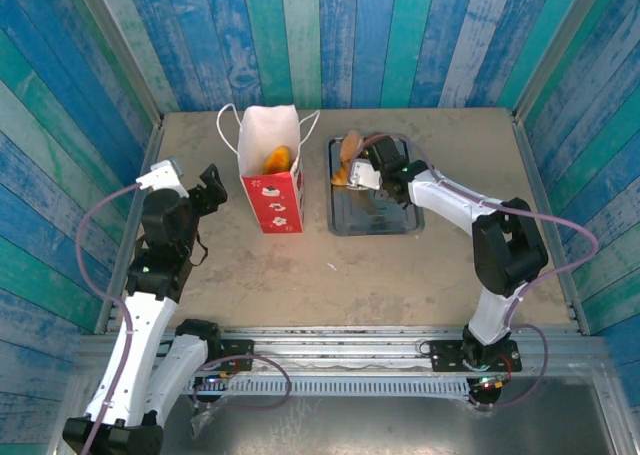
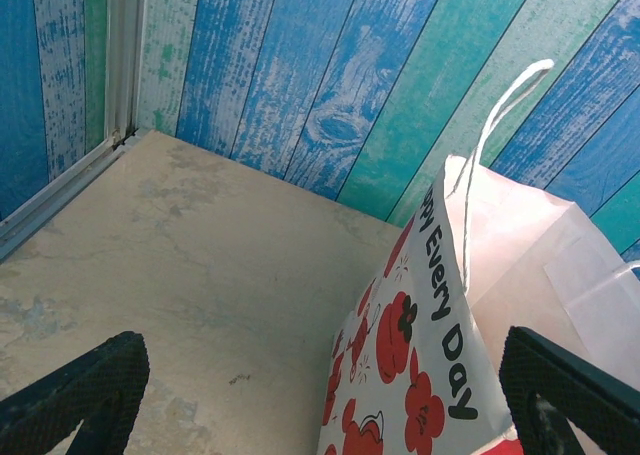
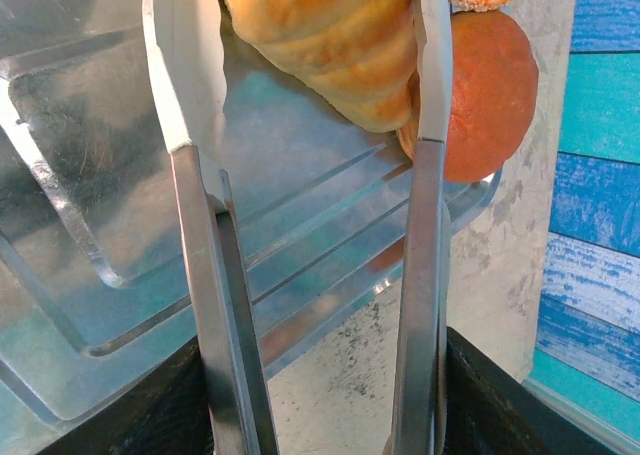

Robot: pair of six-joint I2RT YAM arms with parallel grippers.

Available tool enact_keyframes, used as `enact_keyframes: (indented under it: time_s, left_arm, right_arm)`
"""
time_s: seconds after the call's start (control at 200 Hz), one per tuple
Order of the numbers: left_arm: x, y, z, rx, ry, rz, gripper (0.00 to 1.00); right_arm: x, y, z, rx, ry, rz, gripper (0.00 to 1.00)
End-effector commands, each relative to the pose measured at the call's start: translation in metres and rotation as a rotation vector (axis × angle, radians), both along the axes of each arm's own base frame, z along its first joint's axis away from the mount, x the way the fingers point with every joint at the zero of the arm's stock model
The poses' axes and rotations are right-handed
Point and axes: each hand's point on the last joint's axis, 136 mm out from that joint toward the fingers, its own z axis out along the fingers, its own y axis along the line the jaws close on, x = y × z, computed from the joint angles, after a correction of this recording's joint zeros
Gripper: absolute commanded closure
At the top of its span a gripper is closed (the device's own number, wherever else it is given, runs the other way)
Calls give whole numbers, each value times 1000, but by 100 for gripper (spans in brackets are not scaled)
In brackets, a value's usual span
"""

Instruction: Place the fake bread into the paper bag

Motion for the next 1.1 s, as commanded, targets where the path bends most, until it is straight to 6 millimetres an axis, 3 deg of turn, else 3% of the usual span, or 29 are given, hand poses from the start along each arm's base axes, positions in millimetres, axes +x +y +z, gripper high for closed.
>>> enact_keyframes:
  time_s: [0.0, 0.23, 0.641, 0.836, 0.977, 1.097]
  left_arm:
    - [1, 1, 5, 9, -20, 7, 6]
    - [-2, 2, 6, 7, -19, 10, 6]
    - [-8, -1, 22, -28, -43, -8, 6]
    - [-7, -11, 29, -75, -35, -55, 6]
    - [-4, -20, 35, -123, -24, -99, 6]
    - [1, -33, 39, -177, -9, -154, 6]
  right_arm:
    - [11, 5, 12, -17, -46, 9, 45]
    - [9, 1, 19, -30, -69, 2, 56]
    - [-13, 1, 60, 23, -178, 17, 60]
    - [-34, -10, 97, 97, -252, -10, 61]
    - [-45, -26, 135, 189, -330, -119, 63]
    - [-61, -28, 172, 362, -327, -202, 65]
